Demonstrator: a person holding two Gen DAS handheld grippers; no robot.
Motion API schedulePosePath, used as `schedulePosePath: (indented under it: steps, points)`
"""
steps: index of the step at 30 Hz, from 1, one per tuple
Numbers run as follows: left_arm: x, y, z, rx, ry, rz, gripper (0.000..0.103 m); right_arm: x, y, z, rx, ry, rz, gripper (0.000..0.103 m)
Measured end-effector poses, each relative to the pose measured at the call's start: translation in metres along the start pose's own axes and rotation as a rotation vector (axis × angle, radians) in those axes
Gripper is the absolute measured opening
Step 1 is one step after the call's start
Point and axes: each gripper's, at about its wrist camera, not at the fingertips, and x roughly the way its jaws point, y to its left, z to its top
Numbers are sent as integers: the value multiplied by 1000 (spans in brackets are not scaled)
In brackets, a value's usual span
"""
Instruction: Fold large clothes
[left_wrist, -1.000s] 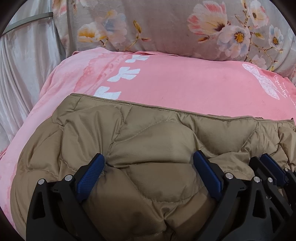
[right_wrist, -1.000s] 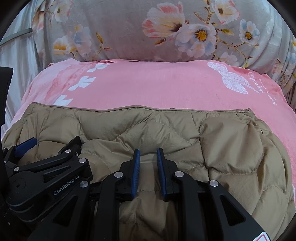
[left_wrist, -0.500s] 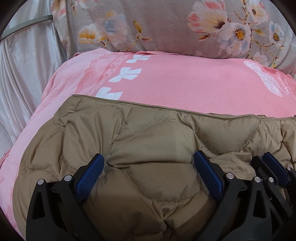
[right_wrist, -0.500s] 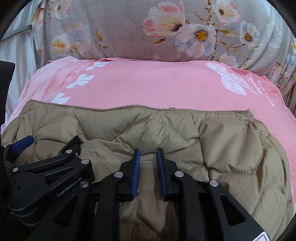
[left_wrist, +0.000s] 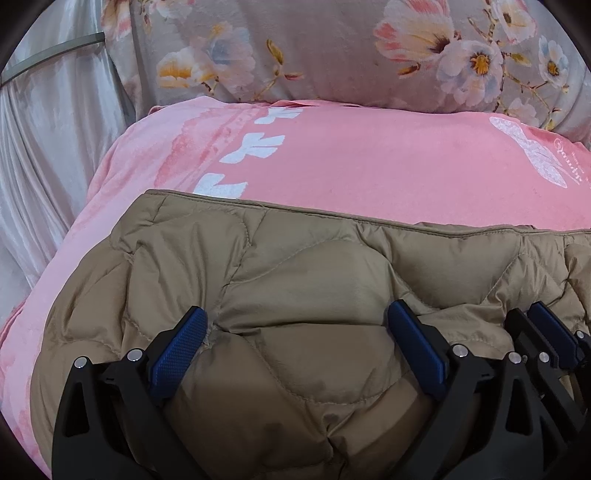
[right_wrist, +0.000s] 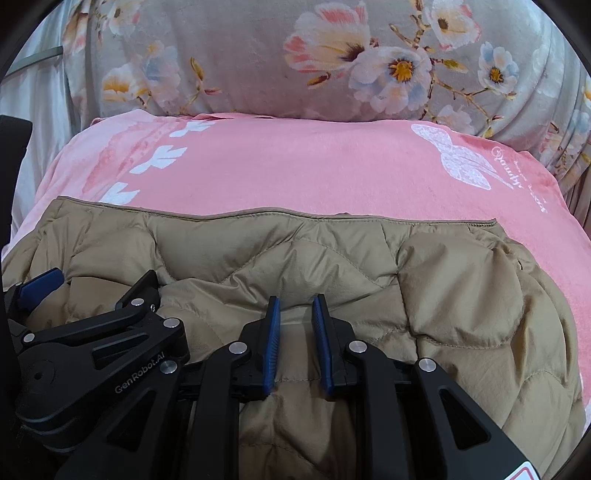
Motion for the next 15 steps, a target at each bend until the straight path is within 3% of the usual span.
schedulePosePath:
  steps: [5, 10, 13, 15]
  points:
    - [-5, 12, -1, -38, 26, -67, 97, 0, -1, 1, 2, 2, 5, 18]
    - [-53, 56, -19, -154, 30, -158, 97, 0, -6, 2, 2, 12, 8, 18]
    - [-81, 95, -30, -187, 13, -106, 98, -20, -3, 2, -14, 19, -39, 23]
    - [-90, 131, -40, -237, 19, -70, 98, -50, -3, -6, 13, -3, 69, 24]
